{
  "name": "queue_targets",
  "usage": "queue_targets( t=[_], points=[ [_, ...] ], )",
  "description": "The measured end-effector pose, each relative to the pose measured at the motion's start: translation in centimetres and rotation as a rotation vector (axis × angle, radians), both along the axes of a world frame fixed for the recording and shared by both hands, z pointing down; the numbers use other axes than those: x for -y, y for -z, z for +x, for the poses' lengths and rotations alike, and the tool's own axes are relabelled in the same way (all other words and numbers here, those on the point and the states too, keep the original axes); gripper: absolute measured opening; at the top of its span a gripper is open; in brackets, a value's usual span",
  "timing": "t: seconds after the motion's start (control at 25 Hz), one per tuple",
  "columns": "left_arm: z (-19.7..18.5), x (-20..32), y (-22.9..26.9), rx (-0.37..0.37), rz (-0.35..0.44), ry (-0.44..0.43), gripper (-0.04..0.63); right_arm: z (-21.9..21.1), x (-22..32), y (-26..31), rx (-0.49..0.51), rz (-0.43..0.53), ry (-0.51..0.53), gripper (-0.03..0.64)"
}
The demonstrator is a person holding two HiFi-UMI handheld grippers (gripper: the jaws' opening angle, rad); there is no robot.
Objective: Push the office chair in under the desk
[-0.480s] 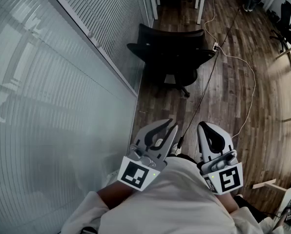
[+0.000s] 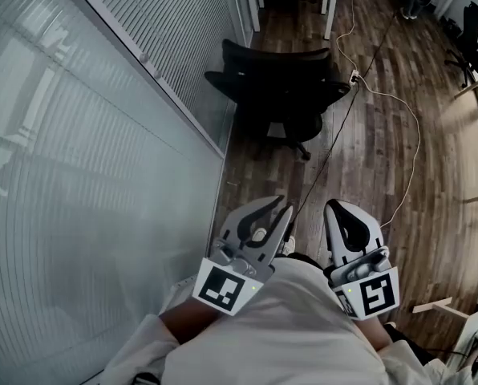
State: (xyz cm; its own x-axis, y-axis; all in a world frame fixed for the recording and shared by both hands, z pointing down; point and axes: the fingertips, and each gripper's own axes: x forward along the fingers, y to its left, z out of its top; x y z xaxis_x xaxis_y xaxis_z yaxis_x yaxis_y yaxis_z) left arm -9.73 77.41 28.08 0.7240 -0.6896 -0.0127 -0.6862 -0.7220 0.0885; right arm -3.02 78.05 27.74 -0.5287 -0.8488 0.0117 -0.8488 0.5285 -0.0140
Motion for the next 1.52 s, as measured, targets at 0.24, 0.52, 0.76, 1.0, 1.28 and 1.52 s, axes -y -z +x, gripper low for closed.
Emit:
queue_targets(
  t=[0.24, 0.52, 0.76, 1.0, 1.28, 1.52],
  points=[
    [2.1, -0.2, 0.0, 0.003, 0.001, 0.008, 0.066, 2.0, -0.2, 0.3, 0.034, 0.01, 0.006, 0.032],
    [3.6, -0.9, -0.4, 0.004, -0.013, 0.014, 0.066, 3.3, -0.6, 0.2, 0.036, 0.007, 0.01, 0.032],
    [3.4, -0.6, -0.7, 0.011, -0.014, 0.023, 0.066, 3.2, -0.3, 0.2, 0.054, 0.005, 0.015, 0.032],
    [2.7, 1.0, -1.3, 0.021, -0.007, 0.021, 0.066, 2.4, 1.2, -0.2, 0.038, 0.025, 0.022, 0.032],
    [2.4, 4.1, -1.3, 0.061, 0.016, -0.002, 0.066, 2.0, 4.3, -0.6, 0.012, 0.023, 0.014, 0.032],
    [1.6, 8.5, -2.0, 0.065, 0.017, 0.013, 0.066, 1.4, 8.1, -1.5, -0.034, 0.019, 0.021, 0.032]
  ],
)
